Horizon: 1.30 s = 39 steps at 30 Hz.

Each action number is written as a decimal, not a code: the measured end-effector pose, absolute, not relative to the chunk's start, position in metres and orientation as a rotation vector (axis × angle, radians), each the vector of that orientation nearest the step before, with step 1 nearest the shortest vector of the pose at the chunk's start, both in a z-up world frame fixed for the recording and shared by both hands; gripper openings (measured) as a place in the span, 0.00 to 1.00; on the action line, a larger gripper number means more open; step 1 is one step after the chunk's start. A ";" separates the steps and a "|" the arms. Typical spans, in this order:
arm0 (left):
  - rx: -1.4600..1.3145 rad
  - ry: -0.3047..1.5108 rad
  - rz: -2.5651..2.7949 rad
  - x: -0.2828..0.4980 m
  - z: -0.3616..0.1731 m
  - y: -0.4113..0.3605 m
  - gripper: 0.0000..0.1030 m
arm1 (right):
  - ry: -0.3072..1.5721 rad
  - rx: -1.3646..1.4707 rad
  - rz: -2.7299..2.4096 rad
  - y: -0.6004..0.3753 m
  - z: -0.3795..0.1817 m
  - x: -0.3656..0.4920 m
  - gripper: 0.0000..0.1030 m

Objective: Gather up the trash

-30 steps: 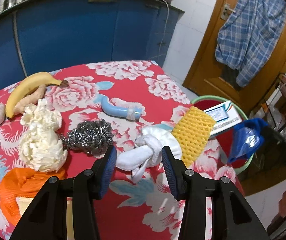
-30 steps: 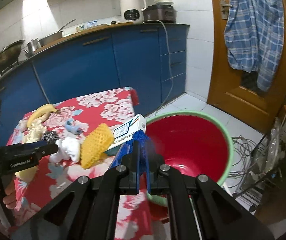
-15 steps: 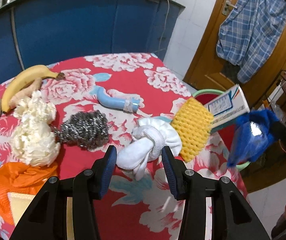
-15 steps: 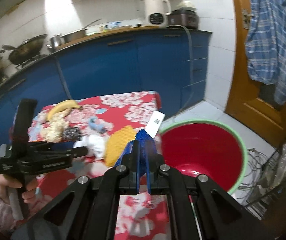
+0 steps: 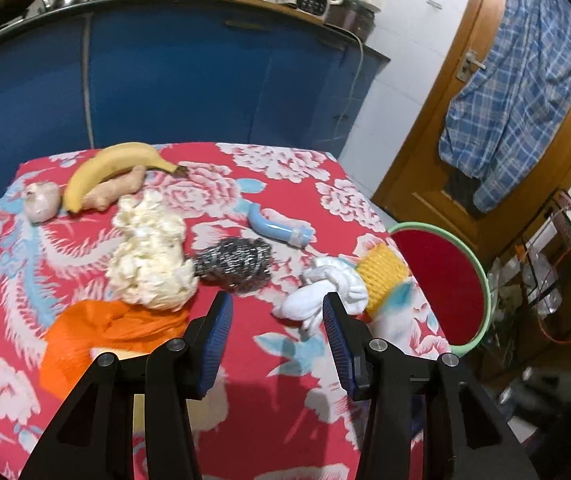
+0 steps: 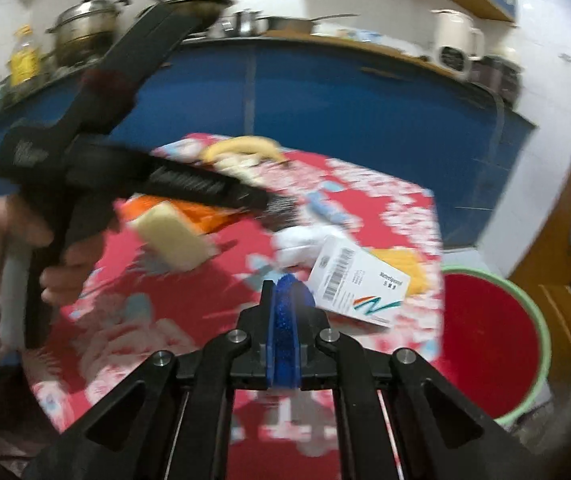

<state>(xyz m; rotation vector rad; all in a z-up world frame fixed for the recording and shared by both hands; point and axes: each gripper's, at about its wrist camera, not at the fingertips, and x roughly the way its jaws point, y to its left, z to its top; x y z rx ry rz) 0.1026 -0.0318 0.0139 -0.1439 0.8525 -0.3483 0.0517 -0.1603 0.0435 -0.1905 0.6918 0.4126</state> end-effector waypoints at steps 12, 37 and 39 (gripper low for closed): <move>-0.170 0.870 -0.319 0.083 0.008 -0.010 0.47 | 0.695 -0.060 0.509 -0.150 0.042 0.042 0.37; -0.073 0.976 -0.409 0.030 -0.019 -0.039 0.56 | 0.769 0.102 0.230 -0.210 0.030 0.041 0.43; -0.064 0.993 -0.412 0.029 -0.024 -0.042 0.56 | 0.781 0.114 0.211 -0.214 0.027 0.044 0.44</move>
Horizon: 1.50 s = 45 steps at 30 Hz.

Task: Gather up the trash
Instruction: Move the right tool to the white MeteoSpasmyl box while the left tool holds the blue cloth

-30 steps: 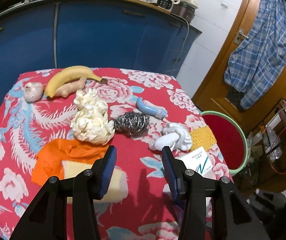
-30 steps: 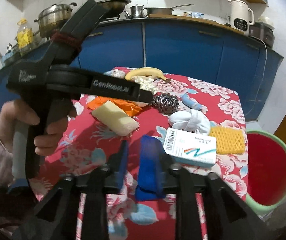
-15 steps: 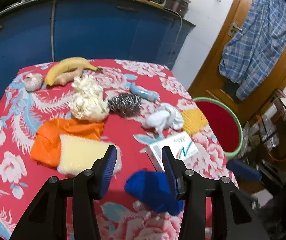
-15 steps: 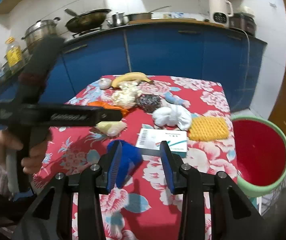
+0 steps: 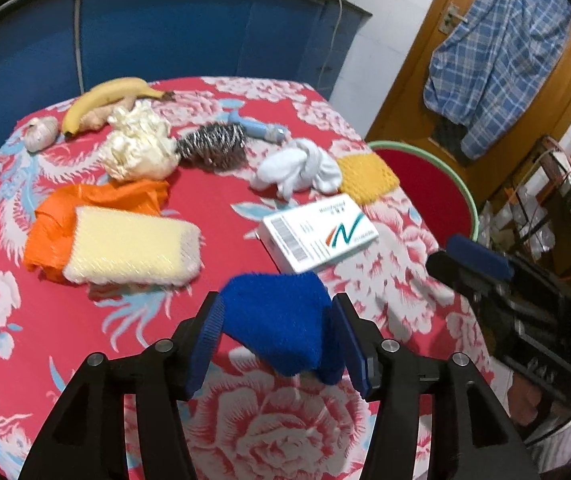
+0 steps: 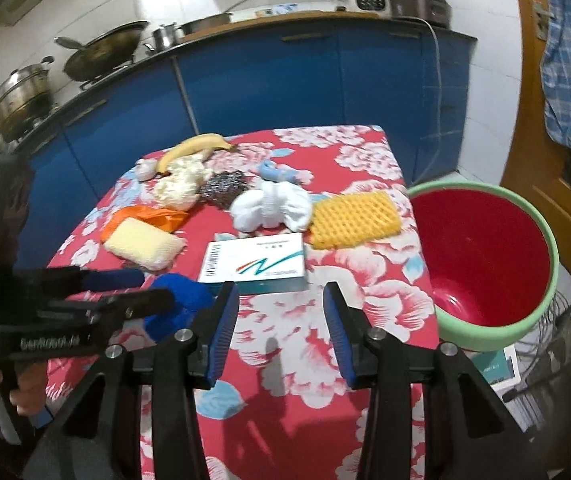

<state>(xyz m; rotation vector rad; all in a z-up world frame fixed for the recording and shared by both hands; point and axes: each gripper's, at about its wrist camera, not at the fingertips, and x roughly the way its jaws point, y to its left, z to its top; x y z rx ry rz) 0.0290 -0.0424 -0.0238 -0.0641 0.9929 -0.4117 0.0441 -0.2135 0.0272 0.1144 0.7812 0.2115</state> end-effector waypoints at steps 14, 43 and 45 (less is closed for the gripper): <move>-0.057 1.029 -0.403 0.031 -0.041 -0.048 0.38 | 0.807 0.155 0.185 -0.215 0.020 0.055 0.53; -0.091 1.015 -0.367 0.018 -0.032 -0.001 0.19 | 0.958 0.155 0.193 -0.172 -0.019 0.110 0.76; -0.105 1.009 -0.347 0.017 -0.030 0.009 0.19 | 0.958 0.150 0.189 -0.172 -0.019 0.110 0.76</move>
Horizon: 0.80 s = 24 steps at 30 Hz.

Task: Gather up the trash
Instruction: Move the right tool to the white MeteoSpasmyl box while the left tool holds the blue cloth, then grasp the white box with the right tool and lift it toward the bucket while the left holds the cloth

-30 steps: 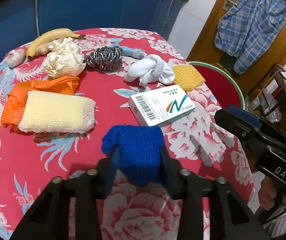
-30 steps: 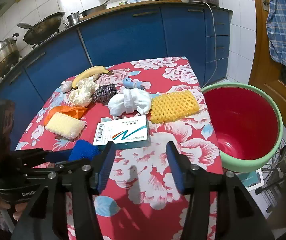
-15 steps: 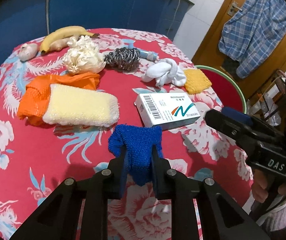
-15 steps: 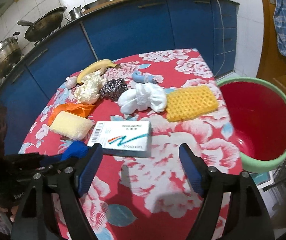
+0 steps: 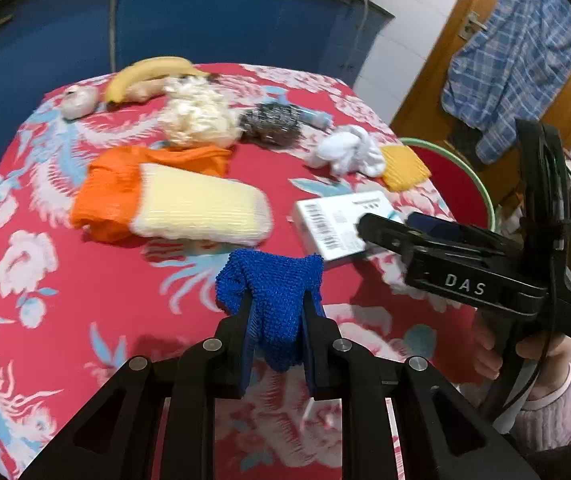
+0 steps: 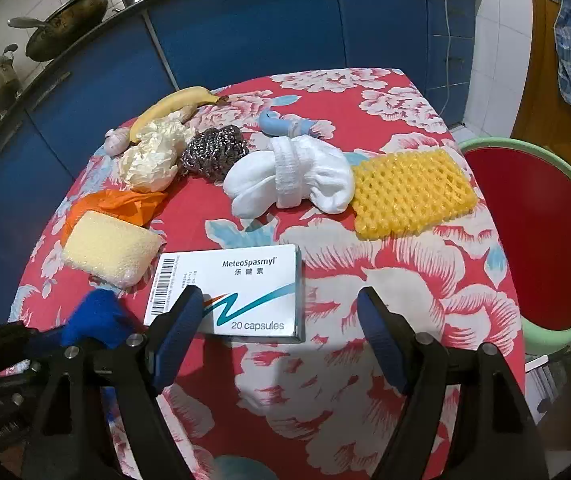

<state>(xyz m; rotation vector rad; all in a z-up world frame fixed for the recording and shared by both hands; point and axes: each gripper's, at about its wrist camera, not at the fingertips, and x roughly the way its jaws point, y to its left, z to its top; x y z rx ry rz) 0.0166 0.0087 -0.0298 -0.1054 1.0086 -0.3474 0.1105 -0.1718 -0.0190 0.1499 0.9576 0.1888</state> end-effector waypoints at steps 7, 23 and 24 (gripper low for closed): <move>-0.159 0.977 -0.274 0.019 -0.023 0.038 0.19 | 0.978 0.188 0.190 -0.174 -0.017 0.109 0.76; -0.204 0.947 -0.250 0.015 -0.016 0.055 0.20 | 0.987 0.095 0.217 -0.131 -0.021 0.107 0.98; -0.205 0.945 -0.250 0.015 -0.016 0.055 0.20 | 0.987 0.082 0.206 -0.129 -0.022 0.107 0.98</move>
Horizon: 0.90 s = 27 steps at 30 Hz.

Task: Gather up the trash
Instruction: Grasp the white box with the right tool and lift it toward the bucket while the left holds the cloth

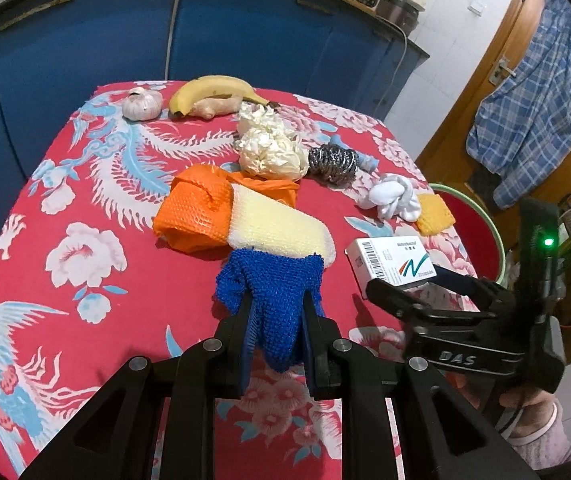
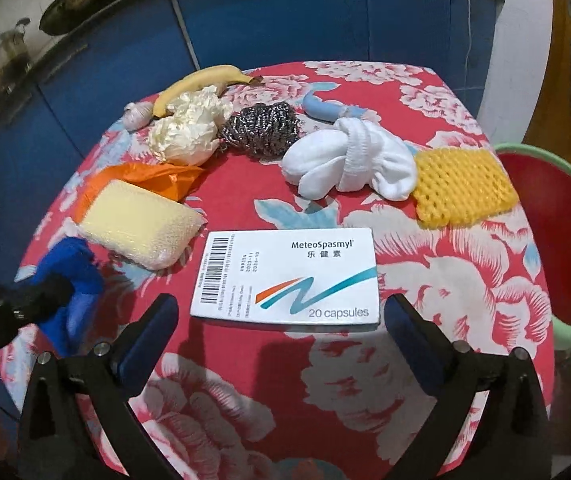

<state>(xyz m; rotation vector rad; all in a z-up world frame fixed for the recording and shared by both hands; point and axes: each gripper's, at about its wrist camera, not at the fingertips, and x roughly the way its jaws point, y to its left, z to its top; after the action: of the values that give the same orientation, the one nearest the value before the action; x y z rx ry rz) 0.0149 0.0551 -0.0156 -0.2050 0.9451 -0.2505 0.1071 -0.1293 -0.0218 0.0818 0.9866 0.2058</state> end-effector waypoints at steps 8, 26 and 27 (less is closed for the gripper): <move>-0.207 0.936 -0.251 0.013 -0.012 0.055 0.20 | 0.984 0.001 0.125 -0.125 -0.023 0.107 0.88; -0.147 0.915 -0.300 0.014 0.004 0.021 0.20 | 0.878 0.102 0.119 -0.181 0.016 0.067 0.88; -0.138 0.912 -0.307 0.016 0.006 0.016 0.20 | 0.872 0.110 0.110 -0.186 0.018 0.067 0.88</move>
<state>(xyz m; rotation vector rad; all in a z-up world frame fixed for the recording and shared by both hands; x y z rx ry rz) 0.0157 0.0159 0.0056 -0.1376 0.9115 -0.3070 0.0668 -0.1860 0.0184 0.1098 0.8725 0.1102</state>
